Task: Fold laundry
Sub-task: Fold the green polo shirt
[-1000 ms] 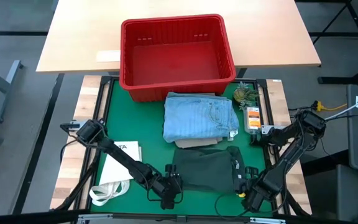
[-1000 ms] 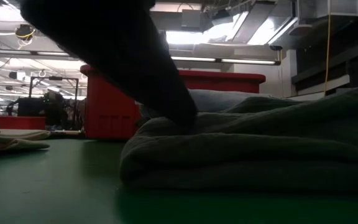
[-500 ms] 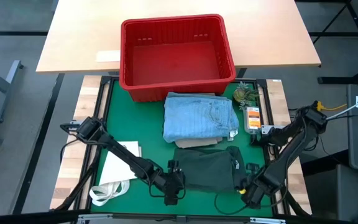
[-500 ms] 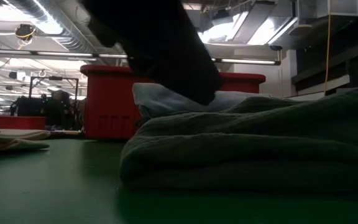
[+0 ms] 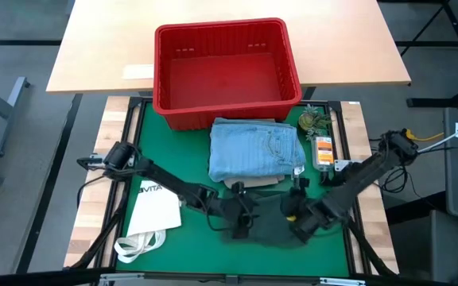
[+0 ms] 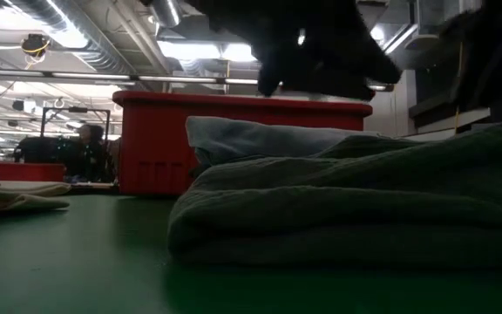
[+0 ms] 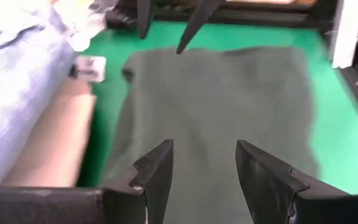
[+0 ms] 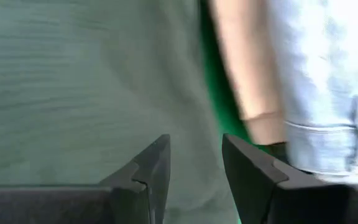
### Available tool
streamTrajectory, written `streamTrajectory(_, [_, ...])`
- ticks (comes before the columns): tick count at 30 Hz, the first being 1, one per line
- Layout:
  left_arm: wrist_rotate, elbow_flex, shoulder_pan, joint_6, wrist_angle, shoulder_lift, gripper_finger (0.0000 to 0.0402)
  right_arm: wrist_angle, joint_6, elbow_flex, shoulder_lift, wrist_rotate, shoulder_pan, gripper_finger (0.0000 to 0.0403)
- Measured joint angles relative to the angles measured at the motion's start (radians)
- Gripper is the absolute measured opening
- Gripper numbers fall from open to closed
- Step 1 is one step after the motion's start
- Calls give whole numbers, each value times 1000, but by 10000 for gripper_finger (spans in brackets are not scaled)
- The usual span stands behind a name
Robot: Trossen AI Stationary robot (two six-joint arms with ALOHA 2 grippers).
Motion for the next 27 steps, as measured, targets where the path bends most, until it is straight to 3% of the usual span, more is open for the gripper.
streamTrajectory(3, [24,0,32,-3,-10,18,169,1,-6,-38,-1,-11,-51,147])
streamTrajectory(8, [34,2,68,-8,-14,50,169,60,-29,-123,7,-116,-106,147])
streamTrajectory(18, [8,1,121,-9,-101,115,169,158,-20,-270,8,-178,-109,147])
streamTrajectory(27, [0,0,123,-8,-117,116,169,163,-20,-288,8,-188,-109,147])
